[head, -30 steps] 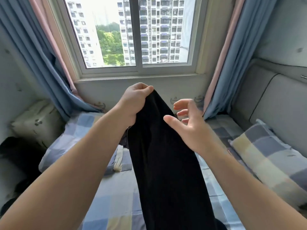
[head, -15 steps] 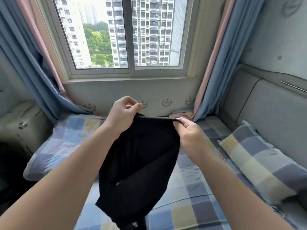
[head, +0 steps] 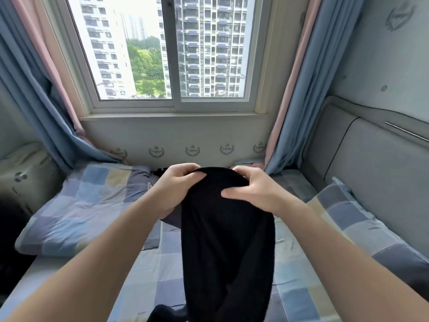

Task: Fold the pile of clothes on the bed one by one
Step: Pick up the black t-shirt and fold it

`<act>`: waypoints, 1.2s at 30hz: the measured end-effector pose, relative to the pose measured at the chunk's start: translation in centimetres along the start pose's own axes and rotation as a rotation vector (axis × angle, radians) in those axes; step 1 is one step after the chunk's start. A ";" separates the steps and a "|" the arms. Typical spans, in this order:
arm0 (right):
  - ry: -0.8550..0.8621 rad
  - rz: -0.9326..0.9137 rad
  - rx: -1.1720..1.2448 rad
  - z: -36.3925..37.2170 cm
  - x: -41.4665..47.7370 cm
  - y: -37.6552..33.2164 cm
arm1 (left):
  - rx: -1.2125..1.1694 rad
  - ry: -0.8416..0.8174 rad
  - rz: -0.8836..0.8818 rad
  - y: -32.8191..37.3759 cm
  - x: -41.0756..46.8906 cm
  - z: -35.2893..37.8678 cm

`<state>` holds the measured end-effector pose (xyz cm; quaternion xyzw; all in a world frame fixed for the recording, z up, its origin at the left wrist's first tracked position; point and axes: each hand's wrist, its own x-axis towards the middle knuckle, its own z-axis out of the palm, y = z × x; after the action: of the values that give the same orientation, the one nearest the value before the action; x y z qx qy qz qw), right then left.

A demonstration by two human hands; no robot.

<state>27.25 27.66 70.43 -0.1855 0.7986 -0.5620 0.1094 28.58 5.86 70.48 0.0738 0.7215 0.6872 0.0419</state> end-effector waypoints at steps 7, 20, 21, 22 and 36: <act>0.185 0.122 -0.316 -4.7 -2.3 8.2 | -0.466 0.140 -0.138 1.2 1.5 3.2; -0.010 -0.001 0.130 -6.4 -4.9 2.9 | 0.179 -0.399 -0.153 -1.5 0.1 9.5; -0.013 -0.008 0.102 -6.6 -4.9 2.6 | 0.166 -0.390 -0.178 -1.5 -0.2 10.2; -0.012 -0.010 0.085 -7.0 -4.8 2.5 | 0.129 -0.356 -0.195 -1.6 -0.3 10.5; 0.247 0.369 -0.490 -8.0 -6.7 16.8 | -0.479 0.297 -0.100 -1.5 2.8 8.3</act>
<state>27.32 42.36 57.23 0.0110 0.9374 -0.3423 0.0636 27.09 14.43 68.66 -0.0752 0.5395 0.8385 -0.0141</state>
